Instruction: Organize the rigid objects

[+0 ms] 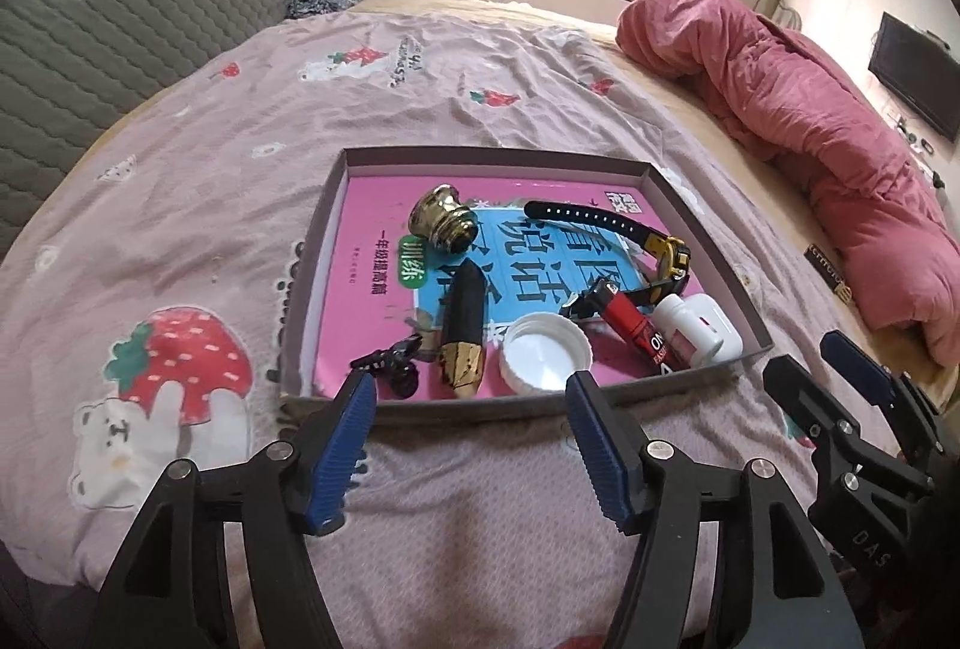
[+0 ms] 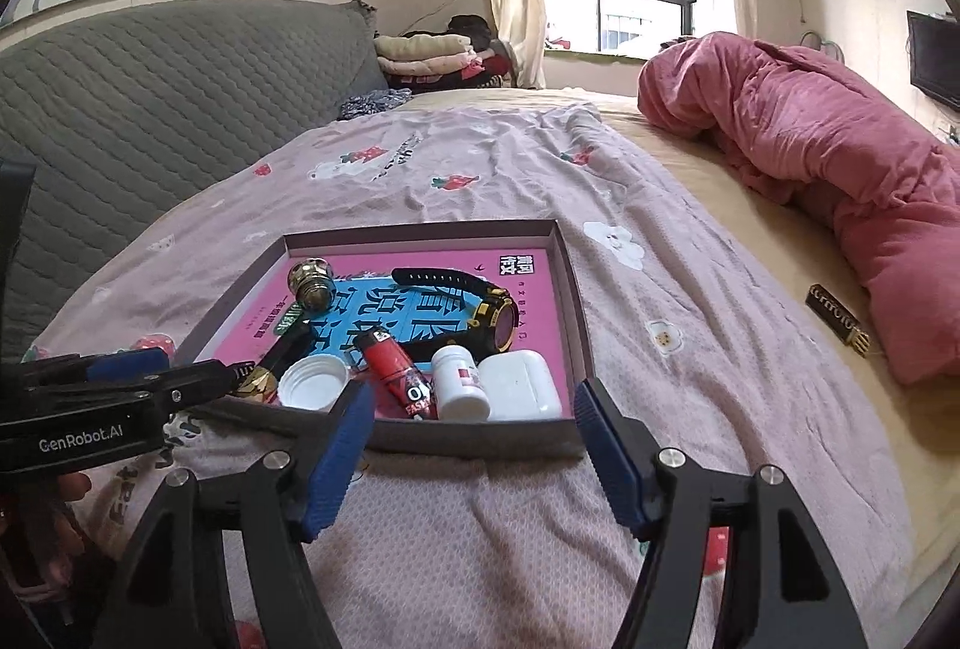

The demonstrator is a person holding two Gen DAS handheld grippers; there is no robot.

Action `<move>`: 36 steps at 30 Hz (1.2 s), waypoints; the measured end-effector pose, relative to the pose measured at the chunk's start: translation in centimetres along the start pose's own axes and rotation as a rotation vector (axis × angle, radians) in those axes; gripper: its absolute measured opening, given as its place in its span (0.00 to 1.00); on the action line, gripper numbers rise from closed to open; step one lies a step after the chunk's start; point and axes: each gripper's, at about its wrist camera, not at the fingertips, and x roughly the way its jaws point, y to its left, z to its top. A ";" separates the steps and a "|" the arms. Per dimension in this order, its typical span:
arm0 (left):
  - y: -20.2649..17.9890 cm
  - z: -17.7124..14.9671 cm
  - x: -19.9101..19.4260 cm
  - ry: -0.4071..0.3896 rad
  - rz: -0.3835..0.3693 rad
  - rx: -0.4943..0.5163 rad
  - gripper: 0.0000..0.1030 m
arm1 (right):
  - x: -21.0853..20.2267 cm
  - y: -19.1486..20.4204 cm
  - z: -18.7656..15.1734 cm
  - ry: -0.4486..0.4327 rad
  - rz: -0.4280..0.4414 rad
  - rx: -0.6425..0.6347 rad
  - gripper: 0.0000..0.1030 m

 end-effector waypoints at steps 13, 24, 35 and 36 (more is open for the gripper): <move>0.8 -1.8 -4.2 -0.019 0.029 -0.007 0.71 | -2.7 1.7 -1.3 0.047 0.003 0.009 0.67; 1.6 -4.0 -6.1 0.003 0.069 -0.048 0.71 | -4.3 2.7 -2.2 0.078 -0.013 -0.002 0.67; 0.9 -5.0 -6.1 -0.015 0.090 -0.006 0.71 | -4.1 2.6 -3.0 0.101 -0.020 -0.006 0.67; 0.9 -5.0 -6.0 -0.019 0.090 -0.004 0.71 | -4.0 2.6 -3.1 0.103 -0.020 -0.006 0.67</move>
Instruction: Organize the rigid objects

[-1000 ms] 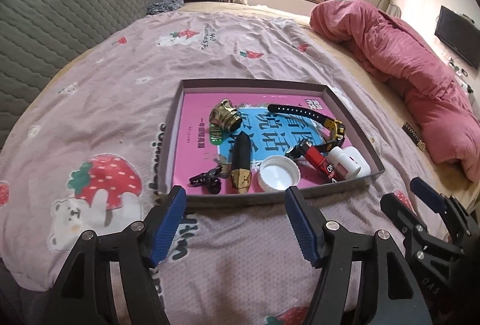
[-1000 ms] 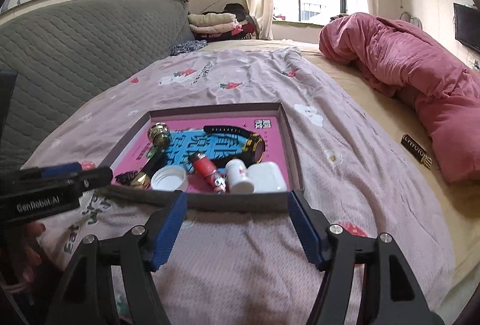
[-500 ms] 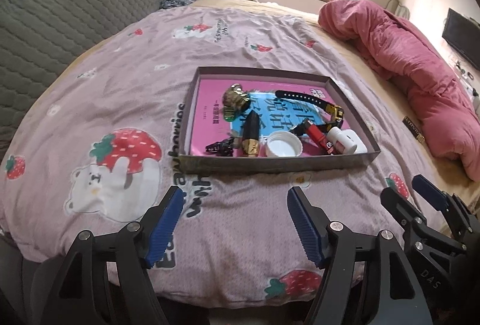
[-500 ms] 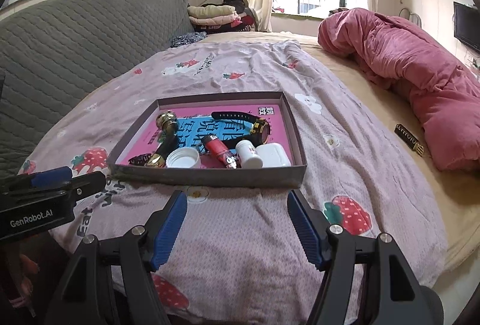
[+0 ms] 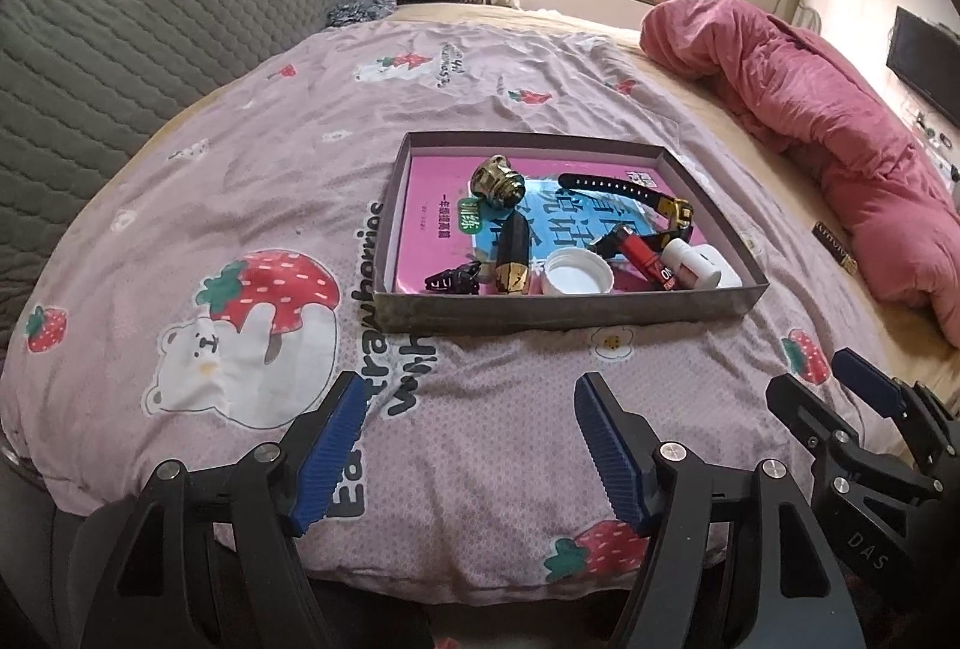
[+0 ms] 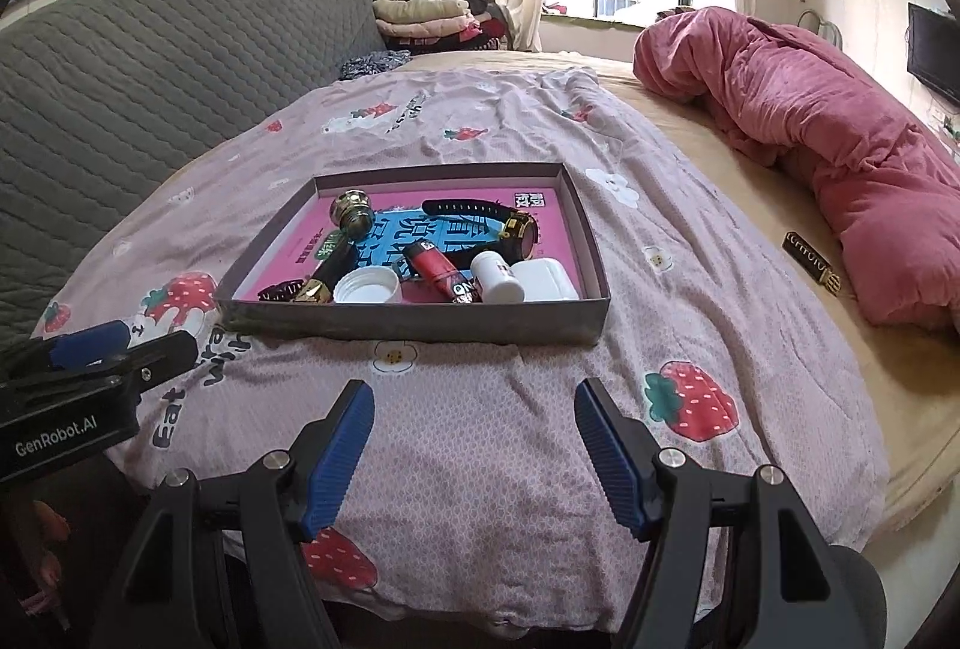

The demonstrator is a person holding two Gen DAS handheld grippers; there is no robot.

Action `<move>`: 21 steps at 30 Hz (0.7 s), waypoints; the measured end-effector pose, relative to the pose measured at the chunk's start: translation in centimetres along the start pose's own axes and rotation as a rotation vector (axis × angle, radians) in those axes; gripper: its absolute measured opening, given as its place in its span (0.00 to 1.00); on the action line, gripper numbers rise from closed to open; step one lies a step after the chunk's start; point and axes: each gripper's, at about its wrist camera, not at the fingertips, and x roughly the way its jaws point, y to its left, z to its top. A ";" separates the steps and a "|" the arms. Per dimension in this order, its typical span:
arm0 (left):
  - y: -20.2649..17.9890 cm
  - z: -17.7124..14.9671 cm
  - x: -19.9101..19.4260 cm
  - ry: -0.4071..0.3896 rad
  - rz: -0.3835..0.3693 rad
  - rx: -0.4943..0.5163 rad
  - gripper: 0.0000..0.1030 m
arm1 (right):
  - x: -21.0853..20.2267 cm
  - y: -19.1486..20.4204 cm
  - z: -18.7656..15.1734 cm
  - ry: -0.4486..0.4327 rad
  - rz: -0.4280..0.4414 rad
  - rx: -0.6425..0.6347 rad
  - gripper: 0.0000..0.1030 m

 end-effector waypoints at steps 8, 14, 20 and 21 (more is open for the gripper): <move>0.2 -0.6 1.3 0.004 0.004 -0.015 0.71 | 1.7 -0.1 -0.7 0.020 -0.001 -0.006 0.67; 0.2 -1.1 2.8 0.022 0.021 -0.013 0.71 | 2.8 0.0 -1.0 0.030 0.003 -0.009 0.67; 0.2 -1.3 3.6 0.033 0.017 -0.011 0.71 | 3.2 -0.2 -1.0 0.023 0.010 -0.014 0.67; 0.1 -1.3 3.6 0.030 0.018 -0.007 0.71 | 3.2 -0.2 -1.0 0.020 0.011 -0.015 0.67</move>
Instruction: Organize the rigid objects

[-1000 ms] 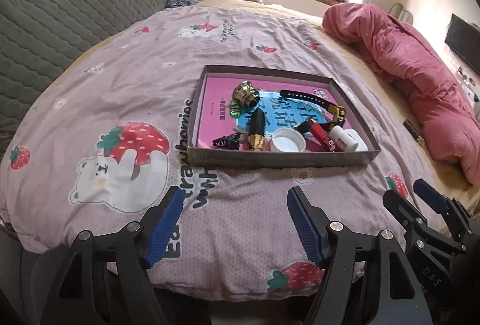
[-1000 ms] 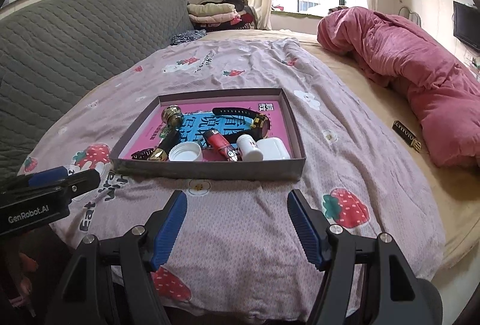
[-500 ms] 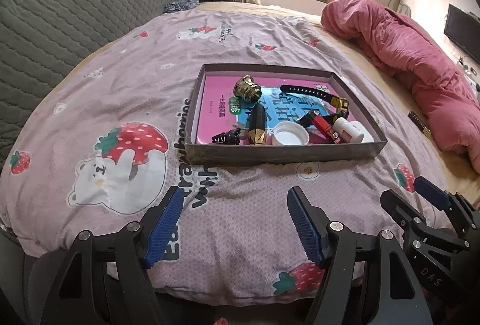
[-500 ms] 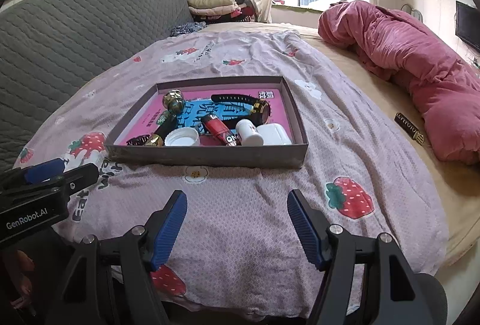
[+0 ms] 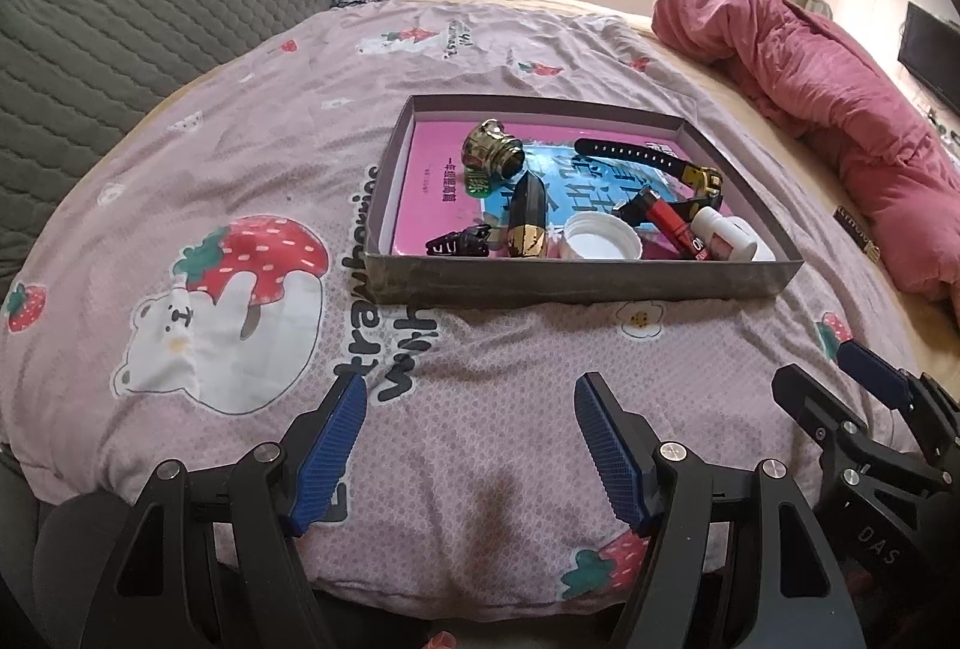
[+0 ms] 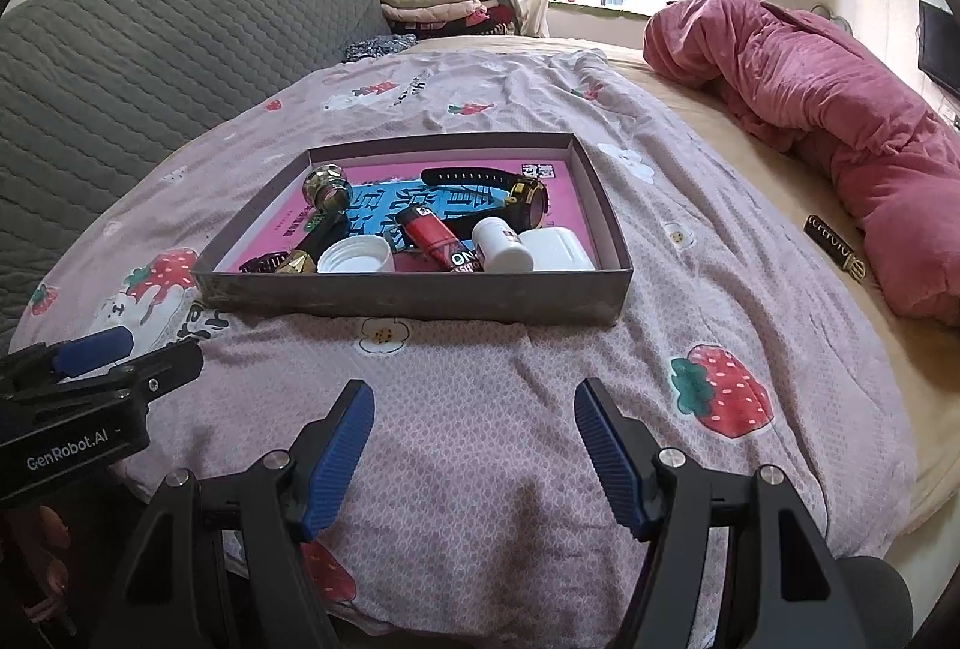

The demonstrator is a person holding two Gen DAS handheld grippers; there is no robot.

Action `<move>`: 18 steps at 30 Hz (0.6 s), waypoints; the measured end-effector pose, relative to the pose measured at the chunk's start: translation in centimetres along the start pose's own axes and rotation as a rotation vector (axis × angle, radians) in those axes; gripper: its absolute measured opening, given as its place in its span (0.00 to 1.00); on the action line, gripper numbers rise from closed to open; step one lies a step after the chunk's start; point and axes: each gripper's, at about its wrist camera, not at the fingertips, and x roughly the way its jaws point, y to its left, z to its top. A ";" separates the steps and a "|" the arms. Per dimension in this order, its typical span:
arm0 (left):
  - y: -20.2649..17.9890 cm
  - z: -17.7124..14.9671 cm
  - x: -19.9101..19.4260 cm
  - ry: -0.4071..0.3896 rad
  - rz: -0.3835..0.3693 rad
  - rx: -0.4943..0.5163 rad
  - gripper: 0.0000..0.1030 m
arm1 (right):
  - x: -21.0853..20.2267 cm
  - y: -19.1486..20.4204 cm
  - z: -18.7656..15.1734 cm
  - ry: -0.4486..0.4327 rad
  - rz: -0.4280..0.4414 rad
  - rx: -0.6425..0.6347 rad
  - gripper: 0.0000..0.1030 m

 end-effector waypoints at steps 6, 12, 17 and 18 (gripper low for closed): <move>-0.3 0.0 0.5 -0.002 -0.003 0.007 0.71 | 0.3 0.0 0.2 -0.014 0.003 -0.001 0.67; -0.2 0.0 1.2 0.012 -0.005 0.003 0.71 | 0.9 -0.4 0.2 -0.002 0.007 0.016 0.67; -0.2 -0.2 1.7 0.023 -0.004 0.001 0.71 | 1.2 -0.6 0.1 0.003 0.010 0.020 0.67; -0.2 -0.2 1.8 0.027 -0.005 0.001 0.71 | 1.2 -0.6 0.1 0.004 0.011 0.020 0.67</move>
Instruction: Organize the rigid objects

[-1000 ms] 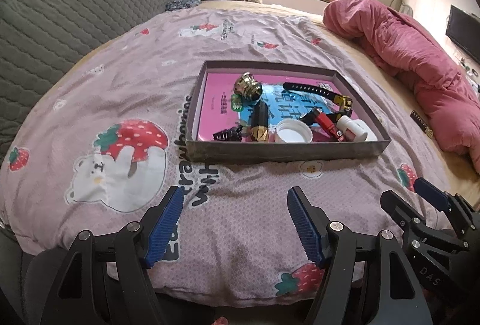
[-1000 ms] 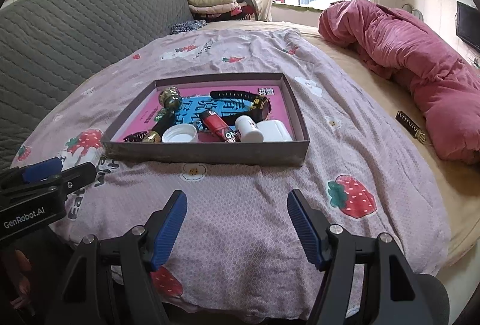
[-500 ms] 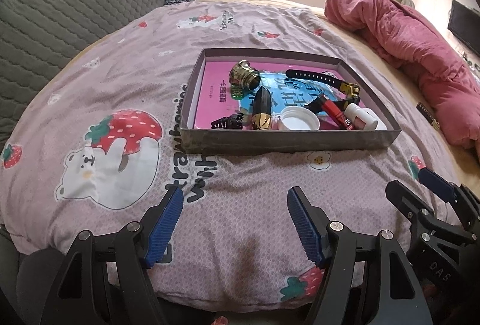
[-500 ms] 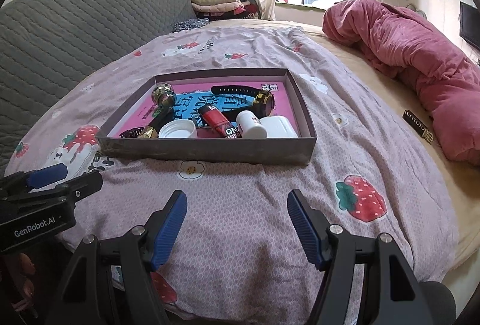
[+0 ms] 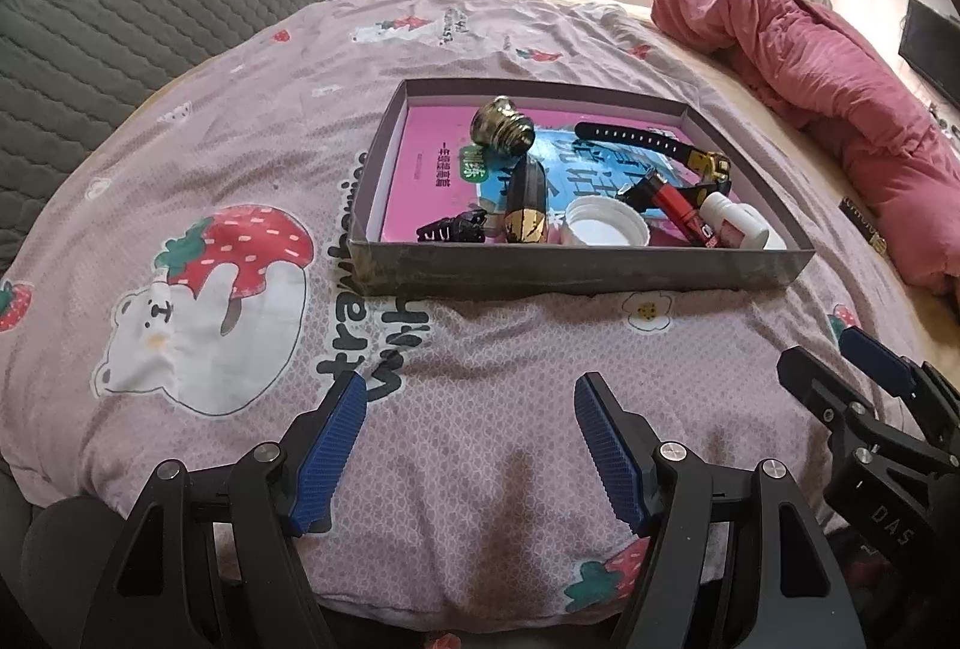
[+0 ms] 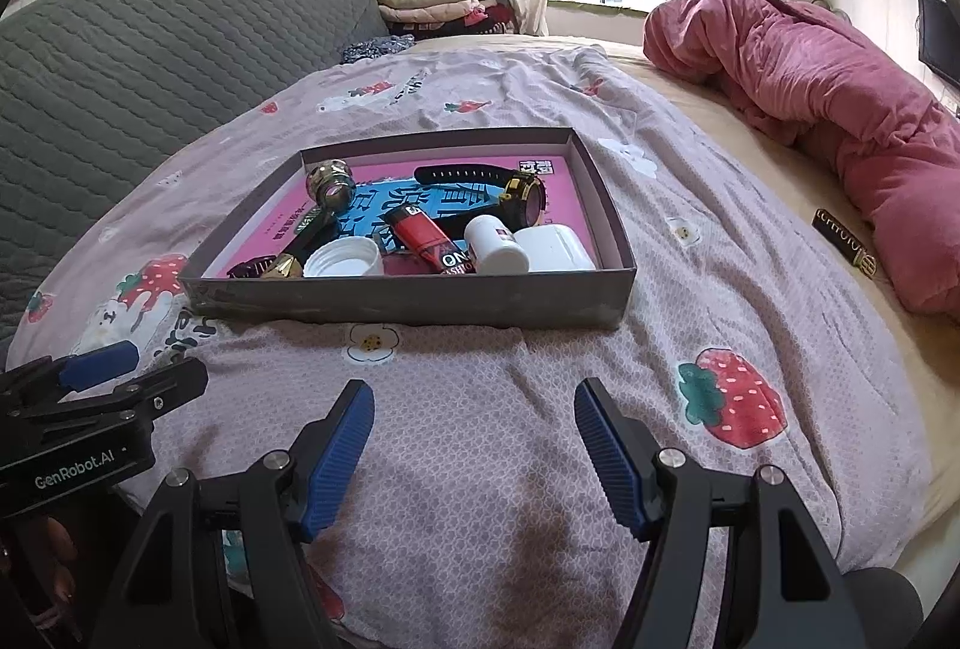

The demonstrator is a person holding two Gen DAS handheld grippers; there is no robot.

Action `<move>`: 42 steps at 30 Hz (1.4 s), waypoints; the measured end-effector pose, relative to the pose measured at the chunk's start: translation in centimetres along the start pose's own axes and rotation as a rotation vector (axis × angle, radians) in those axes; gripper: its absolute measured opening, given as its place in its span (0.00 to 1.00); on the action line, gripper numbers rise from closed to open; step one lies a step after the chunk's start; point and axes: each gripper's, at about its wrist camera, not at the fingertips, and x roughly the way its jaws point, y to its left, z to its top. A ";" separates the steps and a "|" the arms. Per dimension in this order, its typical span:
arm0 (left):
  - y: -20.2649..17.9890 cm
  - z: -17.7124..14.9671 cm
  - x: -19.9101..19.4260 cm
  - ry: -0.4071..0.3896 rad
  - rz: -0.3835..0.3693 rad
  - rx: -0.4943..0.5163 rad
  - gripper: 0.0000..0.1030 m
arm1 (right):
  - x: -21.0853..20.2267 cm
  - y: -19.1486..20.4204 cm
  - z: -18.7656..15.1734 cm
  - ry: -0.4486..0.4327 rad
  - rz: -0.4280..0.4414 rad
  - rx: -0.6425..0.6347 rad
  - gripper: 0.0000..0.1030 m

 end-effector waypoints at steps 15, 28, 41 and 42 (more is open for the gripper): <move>-0.2 -0.1 0.2 0.003 0.001 0.010 0.71 | 0.1 -0.1 0.0 -0.004 -0.001 -0.003 0.67; -0.2 -0.1 0.1 0.011 -0.007 0.009 0.71 | 0.1 0.1 -0.1 -0.003 -0.002 -0.010 0.67; -0.3 0.0 0.0 0.008 -0.006 0.014 0.71 | 0.0 0.2 0.0 -0.007 -0.007 -0.012 0.67; -0.3 0.0 0.0 0.007 -0.006 0.015 0.71 | 0.0 0.2 -0.1 -0.007 -0.004 -0.012 0.67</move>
